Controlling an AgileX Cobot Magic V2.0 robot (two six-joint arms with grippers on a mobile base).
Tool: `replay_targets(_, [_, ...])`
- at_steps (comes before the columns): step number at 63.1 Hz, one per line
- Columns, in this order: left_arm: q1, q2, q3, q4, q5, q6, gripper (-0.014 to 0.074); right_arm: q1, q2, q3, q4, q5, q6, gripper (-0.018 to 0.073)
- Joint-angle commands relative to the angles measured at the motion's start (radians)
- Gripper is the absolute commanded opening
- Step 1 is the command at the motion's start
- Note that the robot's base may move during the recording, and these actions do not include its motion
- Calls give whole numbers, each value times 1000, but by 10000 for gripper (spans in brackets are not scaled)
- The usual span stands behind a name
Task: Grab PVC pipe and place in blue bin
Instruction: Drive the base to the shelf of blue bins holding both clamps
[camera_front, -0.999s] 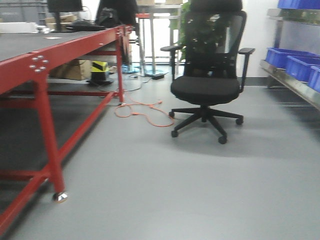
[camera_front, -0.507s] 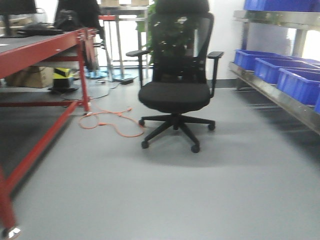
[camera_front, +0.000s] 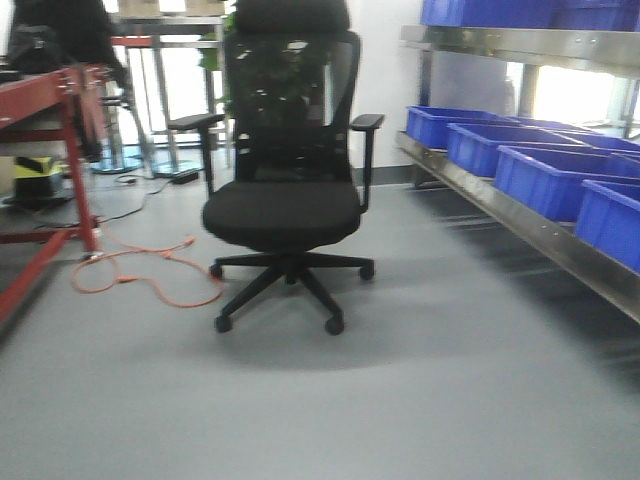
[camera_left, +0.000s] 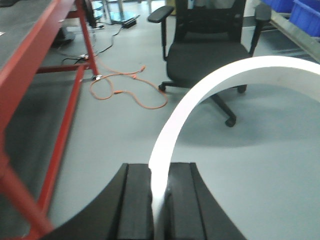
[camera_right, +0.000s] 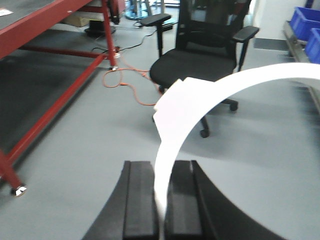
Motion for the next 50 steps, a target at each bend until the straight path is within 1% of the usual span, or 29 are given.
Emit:
replay_targets(1, [-5,-5,-2,-6,-23,-3,-111,1,-2,-1,-5,-27,-4,-154])
replay_targets(50, [-5,-5,-2,-6,-23,-3,-111,1,-2,-1,-5,-33,-4,-154])
